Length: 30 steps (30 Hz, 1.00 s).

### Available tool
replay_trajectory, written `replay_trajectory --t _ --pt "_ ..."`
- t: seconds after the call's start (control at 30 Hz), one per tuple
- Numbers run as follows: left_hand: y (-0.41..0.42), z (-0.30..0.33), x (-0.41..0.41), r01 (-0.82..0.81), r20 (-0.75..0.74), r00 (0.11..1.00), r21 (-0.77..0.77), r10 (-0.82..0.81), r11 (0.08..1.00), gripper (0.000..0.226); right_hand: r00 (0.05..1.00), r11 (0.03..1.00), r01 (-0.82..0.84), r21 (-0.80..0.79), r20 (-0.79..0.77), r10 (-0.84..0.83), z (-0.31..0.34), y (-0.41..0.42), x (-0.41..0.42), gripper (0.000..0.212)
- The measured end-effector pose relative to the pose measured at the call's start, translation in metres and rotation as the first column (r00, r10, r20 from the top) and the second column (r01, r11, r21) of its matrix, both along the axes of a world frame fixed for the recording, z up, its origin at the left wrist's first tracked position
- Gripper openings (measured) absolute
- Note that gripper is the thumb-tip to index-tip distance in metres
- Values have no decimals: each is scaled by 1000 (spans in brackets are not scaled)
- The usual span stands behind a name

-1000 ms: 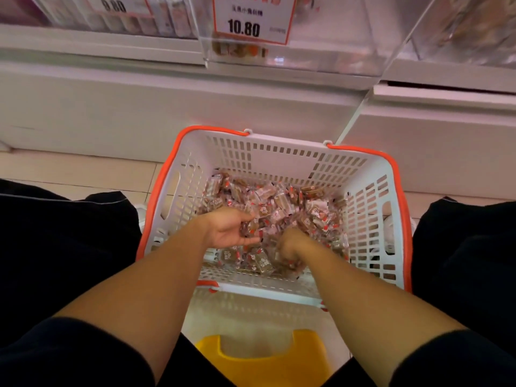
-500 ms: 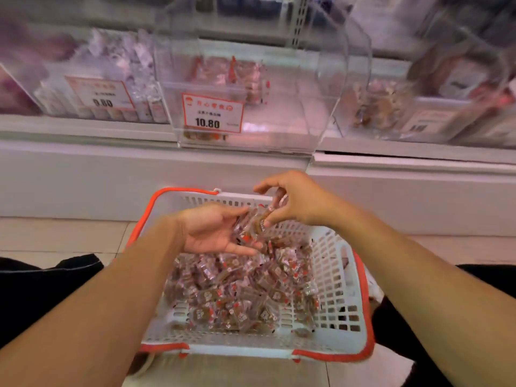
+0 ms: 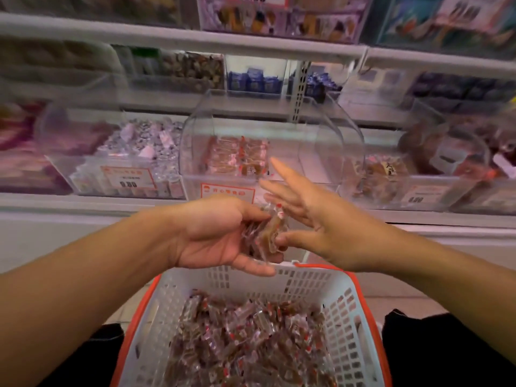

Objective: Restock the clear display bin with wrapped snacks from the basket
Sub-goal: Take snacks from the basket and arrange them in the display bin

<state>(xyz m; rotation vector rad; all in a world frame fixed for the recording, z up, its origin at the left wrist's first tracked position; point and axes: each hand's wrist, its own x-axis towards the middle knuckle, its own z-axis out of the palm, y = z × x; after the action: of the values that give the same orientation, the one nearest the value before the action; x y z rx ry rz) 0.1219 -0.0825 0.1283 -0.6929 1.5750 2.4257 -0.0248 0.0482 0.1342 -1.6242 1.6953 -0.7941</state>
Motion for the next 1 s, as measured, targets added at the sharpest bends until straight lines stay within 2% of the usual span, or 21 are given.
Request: replay_trajectory --t 0.1,0.2,0.27,0.33,0.43,0.5,0.57,0.6,0.63,0.67,0.7,0.73,0.77,0.8,0.87,0.93,1.0 --pt "-7 7 -3 0 -50 999 -84 -4 996 24 995 998 58 1 83 -58 8 -13 -1 102" --pt "-9 11 3 69 -41 996 -133 -75 989 9 998 997 54 -49 -16 -55 17 -18 -8 94" --pt "-10 14 5 147 -36 988 -144 -153 979 20 997 999 -13 -38 -73 11 27 -20 -11 80" --pt "-15 18 3 167 -40 984 -167 -176 972 35 996 997 -70 -25 -65 68 34 -23 -16 64" --pt "-21 28 3 131 -70 987 -150 -143 980 42 997 997 -70 -16 -40 70 41 -27 -21 41" --pt "-25 36 5 93 -100 989 -137 -107 986 37 997 998 -67 -13 -35 66 46 -28 -21 32" --pt "-31 46 7 -43 -134 991 -238 11 970 36 999 997 39 -61 -2 -39 51 -31 -24 32" --pt "-37 49 9 -187 -160 978 -391 134 901 38 989 984 150 -96 19 -149 55 -35 -28 33" --pt "-45 50 11 -333 -215 943 -599 254 728 37 962 954 273 -124 27 -272 58 -42 -34 33" --pt "-55 51 13 -426 -298 895 -794 333 433 35 926 916 376 -140 7 -378 60 -52 -40 30" --pt "-66 50 17 -419 -366 864 -904 344 89 37 891 890 435 -135 -73 -447 62 -64 -47 26" --pt "-74 48 21 -342 -379 864 -925 331 -168 39 861 887 450 -107 -210 -463 61 -77 -52 23" --pt "-82 46 26 -251 -344 881 -922 325 -294 40 832 897 438 -55 -354 -428 59 -91 -54 21" --pt "-87 43 29 -151 -263 906 -933 333 -326 40 807 906 422 16 -462 -368 54 -105 -54 20" --pt "-91 37 30 -1 -103 937 -956 335 -292 35 786 900 401 170 -568 -243 37 -130 -51 19" --pt "-93 34 28 40 -47 944 -966 327 -254 30 788 891 375 256 -595 -160 20 -149 -47 15" --pt "-96 31 27 28 -51 942 -973 331 -228 27 793 900 353 255 -592 -143 8 -160 -46 20"
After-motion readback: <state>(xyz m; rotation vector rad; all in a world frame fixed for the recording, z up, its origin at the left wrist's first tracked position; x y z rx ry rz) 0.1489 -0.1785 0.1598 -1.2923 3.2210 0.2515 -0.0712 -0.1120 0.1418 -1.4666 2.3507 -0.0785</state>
